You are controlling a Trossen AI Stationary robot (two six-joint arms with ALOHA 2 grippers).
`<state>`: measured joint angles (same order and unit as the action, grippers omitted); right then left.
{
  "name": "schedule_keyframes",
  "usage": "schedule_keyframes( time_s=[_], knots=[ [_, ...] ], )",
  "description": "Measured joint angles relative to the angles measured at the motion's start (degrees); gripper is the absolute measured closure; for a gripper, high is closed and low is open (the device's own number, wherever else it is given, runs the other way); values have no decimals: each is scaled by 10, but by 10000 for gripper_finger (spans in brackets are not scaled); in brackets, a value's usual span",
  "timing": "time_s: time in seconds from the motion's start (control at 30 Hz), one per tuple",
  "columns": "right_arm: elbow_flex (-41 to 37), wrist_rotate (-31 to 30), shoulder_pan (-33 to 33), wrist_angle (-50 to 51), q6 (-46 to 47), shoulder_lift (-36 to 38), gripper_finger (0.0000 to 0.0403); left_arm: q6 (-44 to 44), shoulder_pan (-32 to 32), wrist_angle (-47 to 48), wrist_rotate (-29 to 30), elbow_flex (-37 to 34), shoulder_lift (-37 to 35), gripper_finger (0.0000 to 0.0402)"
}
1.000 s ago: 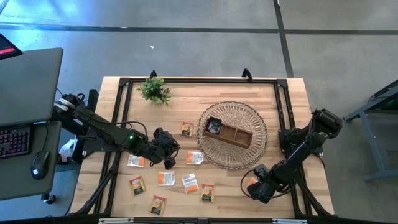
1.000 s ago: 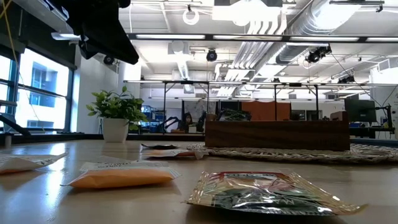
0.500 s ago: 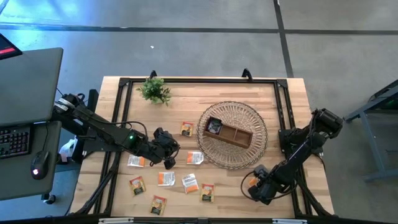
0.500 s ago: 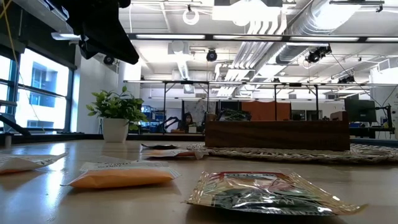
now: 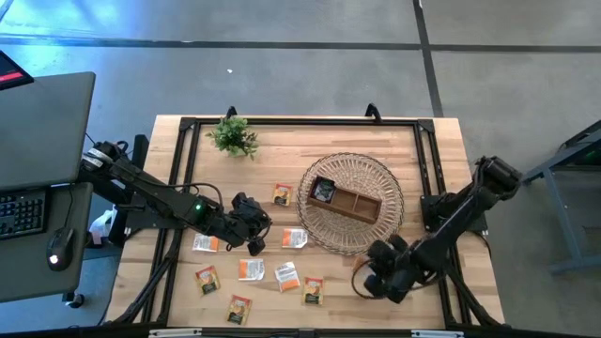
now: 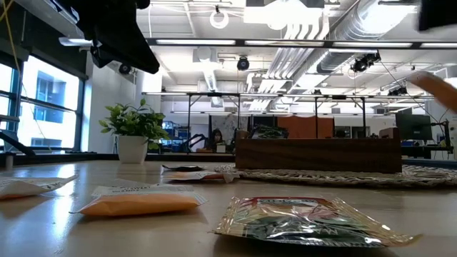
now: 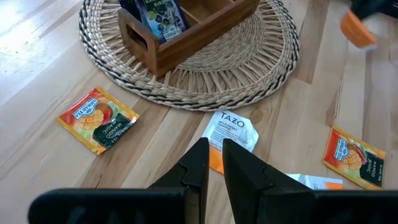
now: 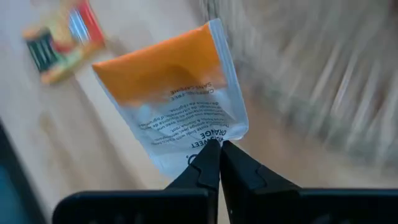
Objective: Pick & Place Tea
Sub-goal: Put the white tea bag into the middle section of the wooden organizer
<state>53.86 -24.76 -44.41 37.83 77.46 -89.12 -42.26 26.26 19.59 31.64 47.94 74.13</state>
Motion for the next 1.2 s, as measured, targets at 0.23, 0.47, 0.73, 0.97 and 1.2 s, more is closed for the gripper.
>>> schedule_keyframes(
  time_s=[0.23,0.47,0.73,0.97,1.2],
  knots=[
    [63,-80,144,104,-319,18,400,0,0,-6,37,0,0,358],
    [166,-163,299,201,-719,20,400,4,0,-5,66,0,0,358],
    [184,-199,355,207,-1090,-18,401,4,0,3,67,0,0,358],
    [184,-227,350,226,-1139,-107,401,4,0,4,77,0,0,358],
    [184,-243,340,285,-1093,-145,401,4,0,5,80,0,0,358]
  ],
)
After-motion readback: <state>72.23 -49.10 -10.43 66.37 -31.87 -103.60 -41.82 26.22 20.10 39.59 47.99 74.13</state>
